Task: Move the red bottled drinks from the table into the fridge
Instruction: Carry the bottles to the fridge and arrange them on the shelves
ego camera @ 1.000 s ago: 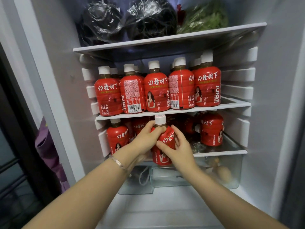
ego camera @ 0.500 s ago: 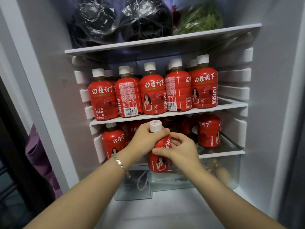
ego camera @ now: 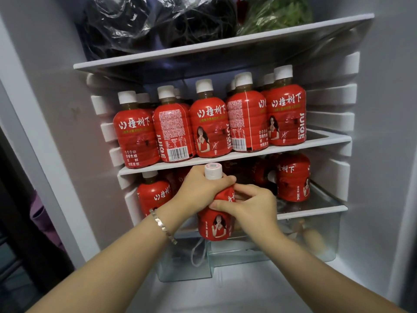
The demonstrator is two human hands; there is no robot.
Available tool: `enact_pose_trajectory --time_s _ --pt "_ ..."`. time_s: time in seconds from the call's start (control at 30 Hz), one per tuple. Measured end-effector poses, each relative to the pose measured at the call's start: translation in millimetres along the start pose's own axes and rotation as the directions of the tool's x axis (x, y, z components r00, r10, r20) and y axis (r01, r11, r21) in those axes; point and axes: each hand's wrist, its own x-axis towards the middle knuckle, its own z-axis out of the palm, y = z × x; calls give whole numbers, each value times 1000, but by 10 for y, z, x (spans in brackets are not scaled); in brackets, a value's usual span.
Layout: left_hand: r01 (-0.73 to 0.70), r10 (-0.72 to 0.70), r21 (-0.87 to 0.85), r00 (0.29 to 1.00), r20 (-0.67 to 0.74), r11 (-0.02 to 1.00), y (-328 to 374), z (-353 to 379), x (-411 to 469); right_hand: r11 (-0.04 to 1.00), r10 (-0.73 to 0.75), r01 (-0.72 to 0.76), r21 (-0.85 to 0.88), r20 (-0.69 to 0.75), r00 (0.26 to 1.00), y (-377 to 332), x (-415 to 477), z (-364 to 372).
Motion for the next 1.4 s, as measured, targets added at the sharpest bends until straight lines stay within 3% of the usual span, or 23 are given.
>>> enact_pose_trajectory --time_s 0.13,0.3,0.43,0.5,0.57,0.63,0.7,0.77,0.83,0.9,0.97,1.07,1.13,1.23,1.4 --pt "15 -13 26 997 -72 1000 -27 -14 -30 999 -2 0 45 53 999 -12 13 8" --pt "82 -67 49 966 -250 995 -24 -7 -52 997 11 -31 72 258 966 -93 134 -23" --pt "125 -127 -27 986 -104 992 -37 -62 -79 976 -24 101 -193 365 931 -37 -26 44" --pt "163 -163 -11 984 -64 987 -85 -150 -122 944 -55 137 -299 266 962 -29 -45 119" --pt "72 -59 114 991 -118 991 -157 -233 -190 949 -72 117 -292 160 985 -20 -11 148" --pt "-52 109 290 977 -183 956 -200 -321 -280 954 -77 114 -278 141 987 -16 11 179" --pt "-107 250 483 937 -243 869 -224 -393 -366 961 -83 115 -250 135 987 0 34 217" --pt "-101 382 687 884 -270 719 -271 -455 -408 970 -76 107 -216 149 986 -17 65 262" --pt "-67 407 797 884 -231 600 -339 -464 -434 992 -39 64 -106 218 975 -23 129 310" --pt "4 317 827 923 -220 562 -402 -461 -474 1000 17 -17 -4 311 950 -17 189 371" --pt "54 262 832 936 -235 552 -478 -500 -489 998 63 -64 -9 357 932 -1 260 454" --pt "5 285 856 942 -177 517 -540 -523 -486 981 176 -192 29 274 945 -8 349 624" --pt "-18 314 832 930 -189 554 -589 -547 -483 976 217 -219 9 93 972 -15 415 801" --pt "-38 352 773 903 -244 633 -660 -563 -480 987 161 -161 0 -74 984 22 431 978" --pt "-50 371 753 890 -265 657 -737 -612 -453 995 97 -92 44 -147 984 138 412 1015"
